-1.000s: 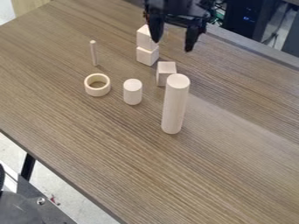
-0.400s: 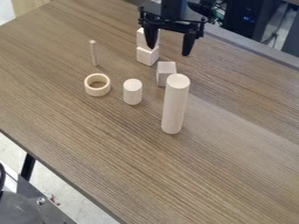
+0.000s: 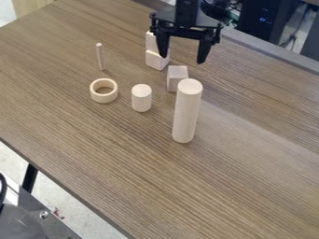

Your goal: Put the remaining cube on top of the tower

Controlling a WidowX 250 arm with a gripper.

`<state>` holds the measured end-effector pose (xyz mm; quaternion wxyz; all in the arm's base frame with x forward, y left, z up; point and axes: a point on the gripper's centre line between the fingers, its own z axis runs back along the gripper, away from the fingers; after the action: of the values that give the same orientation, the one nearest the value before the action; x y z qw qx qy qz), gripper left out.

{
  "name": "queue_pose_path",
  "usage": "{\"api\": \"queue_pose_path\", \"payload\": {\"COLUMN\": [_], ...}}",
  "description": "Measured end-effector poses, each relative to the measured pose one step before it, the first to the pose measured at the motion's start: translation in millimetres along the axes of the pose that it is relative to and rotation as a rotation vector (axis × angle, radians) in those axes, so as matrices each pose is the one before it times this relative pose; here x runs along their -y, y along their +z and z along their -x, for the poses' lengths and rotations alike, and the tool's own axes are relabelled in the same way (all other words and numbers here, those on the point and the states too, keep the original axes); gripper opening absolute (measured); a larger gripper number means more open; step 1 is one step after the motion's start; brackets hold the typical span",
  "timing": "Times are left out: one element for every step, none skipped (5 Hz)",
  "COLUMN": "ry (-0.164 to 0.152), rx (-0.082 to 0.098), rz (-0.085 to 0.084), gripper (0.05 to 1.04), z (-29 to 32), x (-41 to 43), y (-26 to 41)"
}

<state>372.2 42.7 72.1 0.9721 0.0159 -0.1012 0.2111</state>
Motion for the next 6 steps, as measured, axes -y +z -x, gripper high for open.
{"api": "queue_pose_path", "payload": {"ry": [0.0545, 0.0395, 0.0485, 0.0586, 0.0169, 0.0062], "rx": [0.0103, -0.0020, -0.0012, -0.0027, 0.0079, 0.0081], "rz": [-0.0045, -0.0061, -0.0037, -0.0013, 0.0129, 0.0098], "gripper": [0.999, 0.999, 0.999, 0.999, 0.999, 0.999], "z": [-0.71, 4.24, 2.04, 4.12, -0.36, -1.29], "x": [-1.00, -2.20, -0.69, -1.72, 1.59, 1.55], "y": [-1.21, -5.07, -2.03, -4.66, -1.14, 0.01]}}
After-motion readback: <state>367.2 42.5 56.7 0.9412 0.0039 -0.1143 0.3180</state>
